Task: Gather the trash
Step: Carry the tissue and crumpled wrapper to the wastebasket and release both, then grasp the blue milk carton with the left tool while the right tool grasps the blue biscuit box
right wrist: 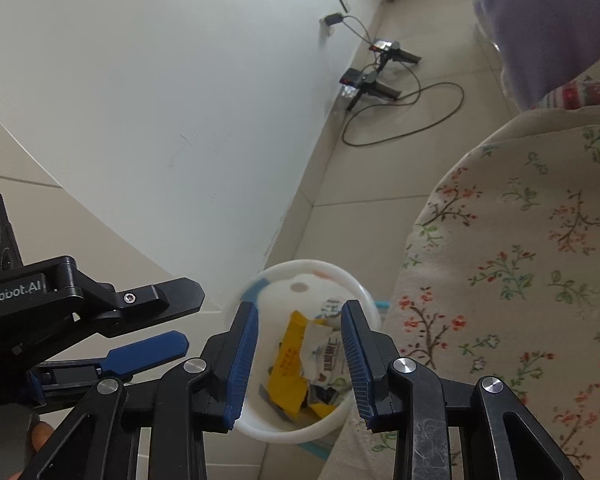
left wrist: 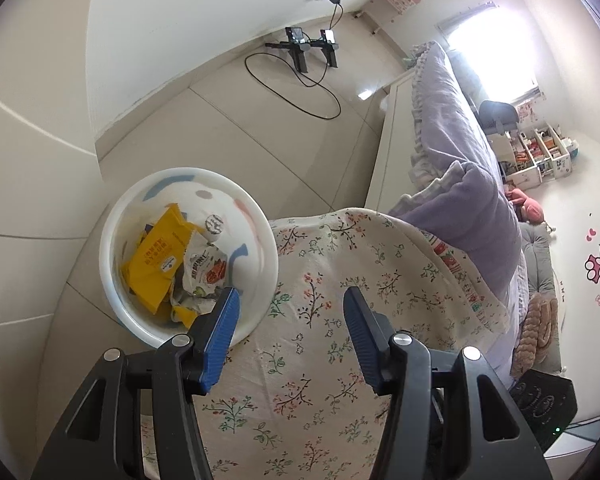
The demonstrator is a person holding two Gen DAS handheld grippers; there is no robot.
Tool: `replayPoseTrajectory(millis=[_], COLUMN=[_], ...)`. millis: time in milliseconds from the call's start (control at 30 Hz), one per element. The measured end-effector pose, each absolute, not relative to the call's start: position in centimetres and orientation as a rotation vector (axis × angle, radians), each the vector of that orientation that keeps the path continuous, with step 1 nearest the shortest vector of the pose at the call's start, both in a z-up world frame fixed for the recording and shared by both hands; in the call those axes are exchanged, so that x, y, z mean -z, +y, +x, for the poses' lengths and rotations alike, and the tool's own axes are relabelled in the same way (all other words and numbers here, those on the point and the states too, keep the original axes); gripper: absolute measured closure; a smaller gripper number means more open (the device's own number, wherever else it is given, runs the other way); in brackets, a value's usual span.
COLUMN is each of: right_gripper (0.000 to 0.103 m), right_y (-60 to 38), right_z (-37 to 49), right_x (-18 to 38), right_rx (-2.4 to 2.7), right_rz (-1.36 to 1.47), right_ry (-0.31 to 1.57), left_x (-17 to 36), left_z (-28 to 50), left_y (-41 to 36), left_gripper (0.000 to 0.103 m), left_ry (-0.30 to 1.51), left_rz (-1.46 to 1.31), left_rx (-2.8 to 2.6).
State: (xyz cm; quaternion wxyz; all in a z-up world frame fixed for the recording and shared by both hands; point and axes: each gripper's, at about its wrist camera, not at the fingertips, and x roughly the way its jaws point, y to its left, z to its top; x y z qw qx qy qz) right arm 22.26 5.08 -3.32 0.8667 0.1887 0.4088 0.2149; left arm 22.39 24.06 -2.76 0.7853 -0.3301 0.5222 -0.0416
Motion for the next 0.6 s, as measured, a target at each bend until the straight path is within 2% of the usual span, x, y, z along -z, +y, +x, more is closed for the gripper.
replayPoseTrajectory(millis=[167, 300, 367, 433, 500, 600], right_gripper=[0.064, 0.047, 0.046, 0.046, 0.046, 0.046], right_y=[-0.2, -5.7, -8.6, -11.8, -14.6, -18.4], right_z=[19.3, 16.4, 15.5, 14.7, 14.0, 13.5], right_x=[-0.8, -4.6, -6.1, -7.0, -7.1, -6.0], right_rx=[-0.329, -0.228, -0.161, -0.097, -0.047, 0.049], right_rz=[0.368, 0.344, 0.333, 0.332, 0.328, 0.33], right_ry=[0.772, 0.665, 0.626, 0.612, 0.618, 0.639], left_x=[2.1, 0.7, -0.2, -0.9, -1.5, -1.9], left_z=[22.2, 21.4, 20.7, 19.9, 19.0, 18.1], left_y=[20.3, 15.9, 13.4, 11.0, 8.8, 5.6], left_gripper=[0.045, 0.044, 0.037, 0.024, 0.018, 0.015], left_ry=[1.135, 1.106, 1.085, 1.061, 1.035, 1.012], left_rz=[-0.632, -0.509, -0.435, -0.381, -0.351, -0.289], left_rx=[0.12, 0.167, 0.197, 0.23, 0.253, 0.262])
